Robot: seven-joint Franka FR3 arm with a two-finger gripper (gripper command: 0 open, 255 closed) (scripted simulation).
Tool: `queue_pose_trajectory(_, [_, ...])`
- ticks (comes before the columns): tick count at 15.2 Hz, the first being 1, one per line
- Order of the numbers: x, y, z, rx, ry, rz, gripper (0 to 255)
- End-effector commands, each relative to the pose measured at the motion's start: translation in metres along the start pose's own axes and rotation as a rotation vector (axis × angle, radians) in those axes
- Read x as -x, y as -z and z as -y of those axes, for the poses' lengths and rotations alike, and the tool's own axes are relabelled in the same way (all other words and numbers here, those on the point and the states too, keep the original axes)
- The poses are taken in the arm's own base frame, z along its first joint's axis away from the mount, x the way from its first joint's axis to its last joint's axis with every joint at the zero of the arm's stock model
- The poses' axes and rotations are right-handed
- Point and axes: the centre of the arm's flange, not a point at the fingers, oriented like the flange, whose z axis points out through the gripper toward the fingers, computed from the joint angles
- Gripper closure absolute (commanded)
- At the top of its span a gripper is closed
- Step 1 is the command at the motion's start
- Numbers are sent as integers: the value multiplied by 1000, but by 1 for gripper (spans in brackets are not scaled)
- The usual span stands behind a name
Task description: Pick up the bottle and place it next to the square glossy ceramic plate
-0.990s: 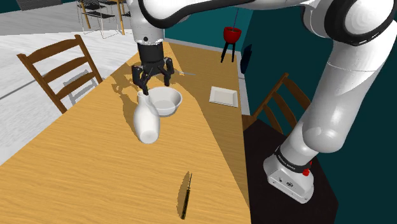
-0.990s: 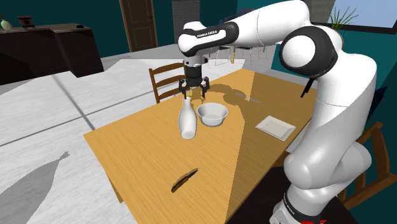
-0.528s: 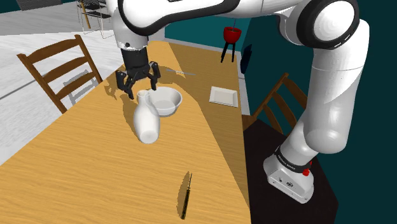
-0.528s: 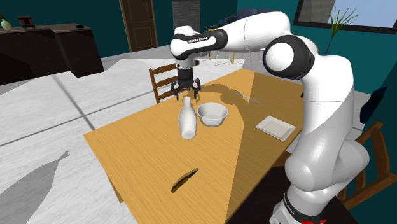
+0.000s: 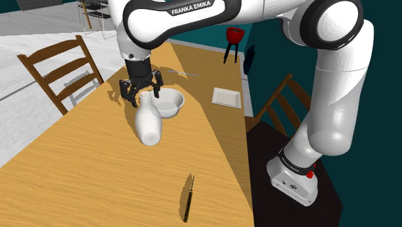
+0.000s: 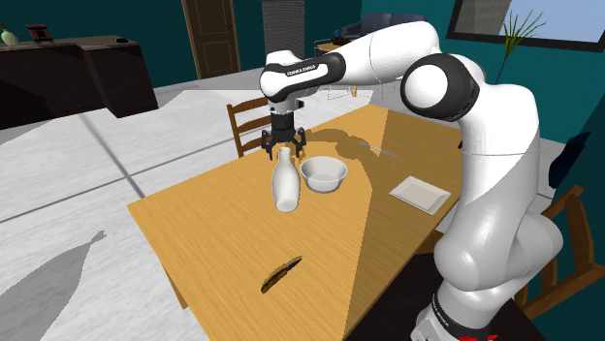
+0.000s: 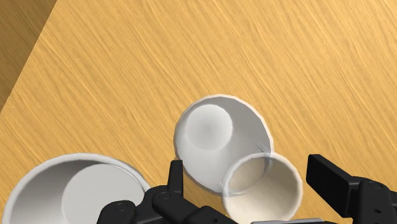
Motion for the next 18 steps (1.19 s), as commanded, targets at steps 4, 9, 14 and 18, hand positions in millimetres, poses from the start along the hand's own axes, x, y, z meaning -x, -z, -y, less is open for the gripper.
queue_pose_trajectory(4, [0,0,0,0,0,0,0])
queue_pose_trajectory(9, [0,0,0,0,0,0,255])
queue_pose_trajectory(14, [0,0,0,0,0,0,255])
queue_pose_trajectory(18, [4,21,0,0,0,0,255])
